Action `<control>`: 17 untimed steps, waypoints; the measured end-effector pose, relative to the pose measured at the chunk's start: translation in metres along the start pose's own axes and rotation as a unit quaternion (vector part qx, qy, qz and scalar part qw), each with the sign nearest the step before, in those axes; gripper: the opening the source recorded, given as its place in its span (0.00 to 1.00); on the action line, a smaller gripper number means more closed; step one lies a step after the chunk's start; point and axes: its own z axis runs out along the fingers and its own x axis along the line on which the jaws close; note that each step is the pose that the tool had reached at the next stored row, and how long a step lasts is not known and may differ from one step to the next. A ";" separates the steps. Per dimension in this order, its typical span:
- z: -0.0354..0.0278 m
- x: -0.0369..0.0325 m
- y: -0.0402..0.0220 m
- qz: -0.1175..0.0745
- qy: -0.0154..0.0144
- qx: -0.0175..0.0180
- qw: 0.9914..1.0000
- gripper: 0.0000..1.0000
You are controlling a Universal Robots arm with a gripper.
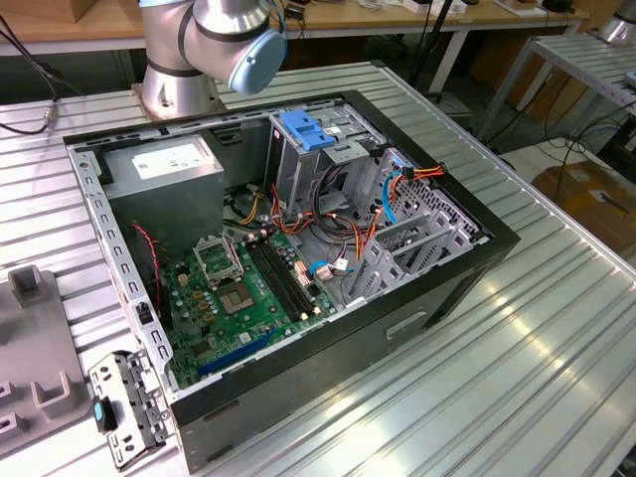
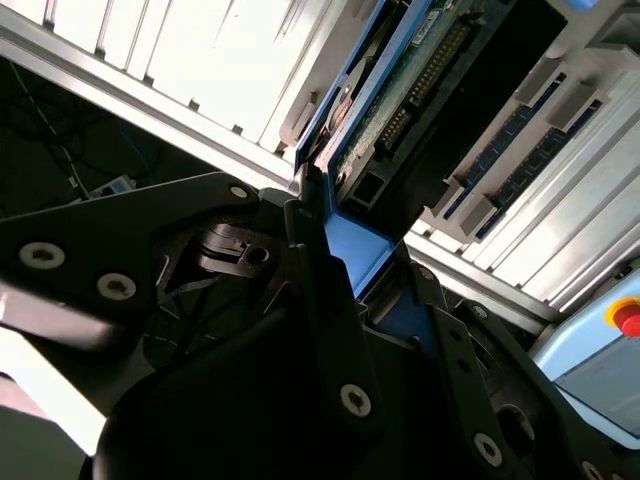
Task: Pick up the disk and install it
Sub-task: 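Pick up the disk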
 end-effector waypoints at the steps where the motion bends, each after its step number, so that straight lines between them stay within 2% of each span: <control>1: -0.0005 0.0000 0.0000 0.000 0.000 0.000 1.000 0.37; 17: -0.0101 -0.0002 -0.0002 0.000 0.000 0.000 1.000 0.37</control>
